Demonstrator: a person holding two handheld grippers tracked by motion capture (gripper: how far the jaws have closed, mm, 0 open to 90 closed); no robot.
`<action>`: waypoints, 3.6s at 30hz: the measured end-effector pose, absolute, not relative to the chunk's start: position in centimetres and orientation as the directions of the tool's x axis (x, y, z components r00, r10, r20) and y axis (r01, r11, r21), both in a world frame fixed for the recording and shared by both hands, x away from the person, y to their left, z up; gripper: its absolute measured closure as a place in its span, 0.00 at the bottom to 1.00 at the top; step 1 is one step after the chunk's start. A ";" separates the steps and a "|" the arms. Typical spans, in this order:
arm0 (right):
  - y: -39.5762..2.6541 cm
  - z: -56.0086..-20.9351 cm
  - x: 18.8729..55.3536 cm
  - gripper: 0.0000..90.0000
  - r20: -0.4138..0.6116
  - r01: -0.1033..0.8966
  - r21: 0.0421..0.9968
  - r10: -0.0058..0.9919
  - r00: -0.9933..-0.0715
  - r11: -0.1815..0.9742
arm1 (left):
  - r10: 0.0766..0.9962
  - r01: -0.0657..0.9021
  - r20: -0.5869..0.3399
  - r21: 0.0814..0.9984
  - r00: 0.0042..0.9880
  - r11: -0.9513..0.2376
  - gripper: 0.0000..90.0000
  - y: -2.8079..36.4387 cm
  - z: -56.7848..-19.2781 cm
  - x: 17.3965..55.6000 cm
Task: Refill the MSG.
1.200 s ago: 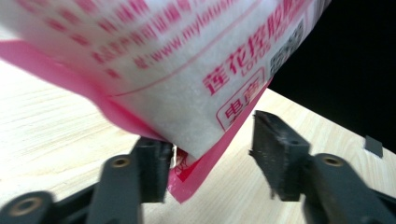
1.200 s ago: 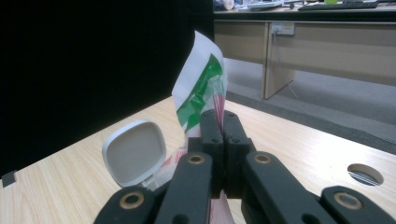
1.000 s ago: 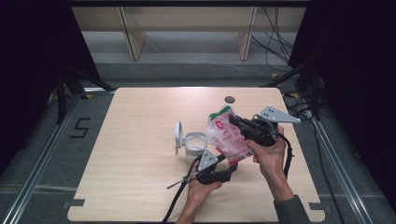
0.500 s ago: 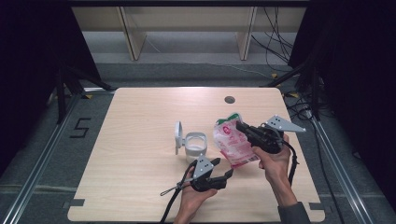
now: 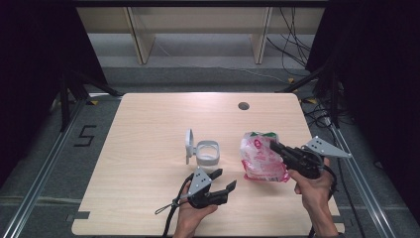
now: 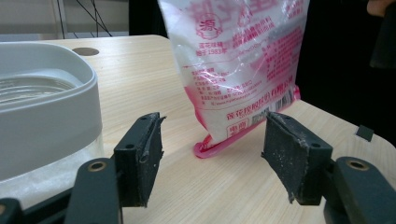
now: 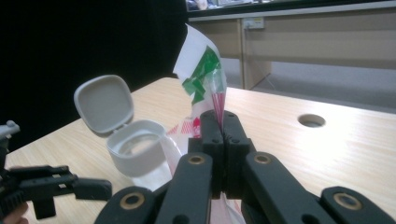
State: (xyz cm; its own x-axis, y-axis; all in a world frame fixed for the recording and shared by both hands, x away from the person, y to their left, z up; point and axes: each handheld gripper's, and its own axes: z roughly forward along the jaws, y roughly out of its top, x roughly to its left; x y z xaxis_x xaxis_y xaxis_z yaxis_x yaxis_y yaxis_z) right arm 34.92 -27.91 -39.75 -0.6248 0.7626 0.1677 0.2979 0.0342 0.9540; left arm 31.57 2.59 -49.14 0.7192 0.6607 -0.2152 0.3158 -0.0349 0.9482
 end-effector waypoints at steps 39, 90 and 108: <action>-32.3 -44.2 35.7 1.00 0.186 0.411 0.911 0.859 -0.477 0.032 | 0.648 0.324 -0.216 0.945 0.730 -0.051 0.40 2.3 -49.1 31.6; -33.4 -46.7 35.9 0.66 0.178 0.530 0.848 0.942 -0.286 0.001 | 0.653 0.304 -0.207 0.952 0.729 -0.038 0.40 3.8 -48.8 31.9; -34.1 -46.8 33.7 0.56 0.192 0.491 0.870 0.942 -0.277 -0.033 | 0.668 0.307 -0.210 0.951 0.714 -0.029 0.40 4.8 -48.8 31.8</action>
